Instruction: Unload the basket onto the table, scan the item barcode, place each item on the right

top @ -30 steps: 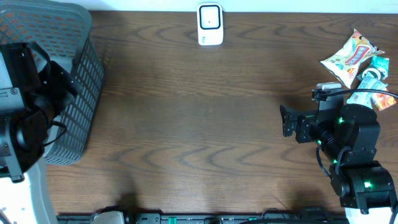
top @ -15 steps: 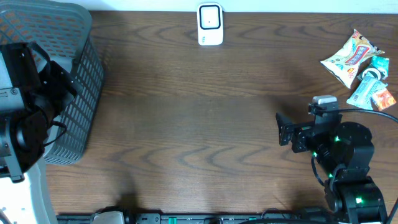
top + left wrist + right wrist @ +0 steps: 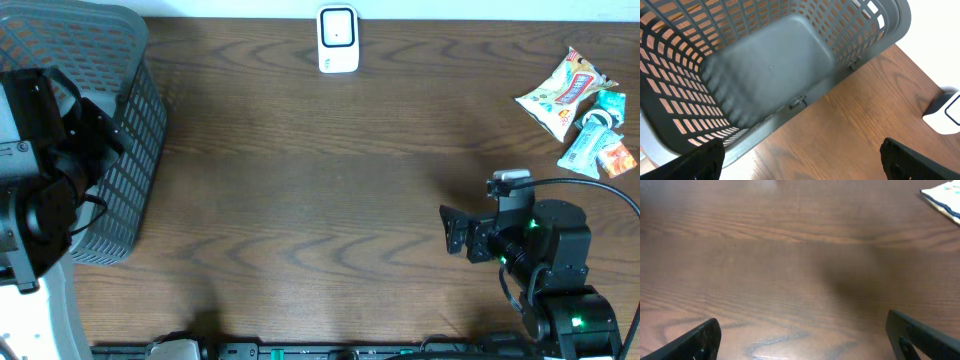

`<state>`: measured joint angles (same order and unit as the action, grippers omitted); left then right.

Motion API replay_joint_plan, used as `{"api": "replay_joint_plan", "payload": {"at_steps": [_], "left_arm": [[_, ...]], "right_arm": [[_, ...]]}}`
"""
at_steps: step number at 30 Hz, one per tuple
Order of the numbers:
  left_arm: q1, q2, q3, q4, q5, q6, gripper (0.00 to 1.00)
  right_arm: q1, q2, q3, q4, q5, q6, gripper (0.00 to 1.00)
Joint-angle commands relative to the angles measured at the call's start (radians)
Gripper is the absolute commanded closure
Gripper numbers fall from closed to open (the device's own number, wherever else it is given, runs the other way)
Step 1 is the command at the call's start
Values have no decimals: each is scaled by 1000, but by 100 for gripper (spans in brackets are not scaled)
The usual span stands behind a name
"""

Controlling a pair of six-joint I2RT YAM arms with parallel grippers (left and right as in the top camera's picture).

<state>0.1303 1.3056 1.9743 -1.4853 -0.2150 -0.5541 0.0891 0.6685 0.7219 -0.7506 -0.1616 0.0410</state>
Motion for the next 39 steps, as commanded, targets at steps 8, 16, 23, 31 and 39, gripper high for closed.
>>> {"api": "replay_joint_plan", "payload": {"at_steps": [8, 16, 23, 31, 39], "left_arm": [[5, 1, 7, -3, -2, -9, 2], [5, 1, 7, -2, -3, -9, 2], [5, 1, 7, -3, -3, -9, 2], [5, 1, 7, -2, -3, -9, 2], [5, 1, 7, -3, -3, -9, 2]], "right_arm": [[4, 0, -6, -84, -6, 123, 1], [4, 0, -6, -85, -2, 122, 1], [4, 0, -6, -93, 6, 122, 1], [-16, -45, -33, -65, 5, 87, 1], [-63, -230, -204, 140, 5, 69, 1]]}}
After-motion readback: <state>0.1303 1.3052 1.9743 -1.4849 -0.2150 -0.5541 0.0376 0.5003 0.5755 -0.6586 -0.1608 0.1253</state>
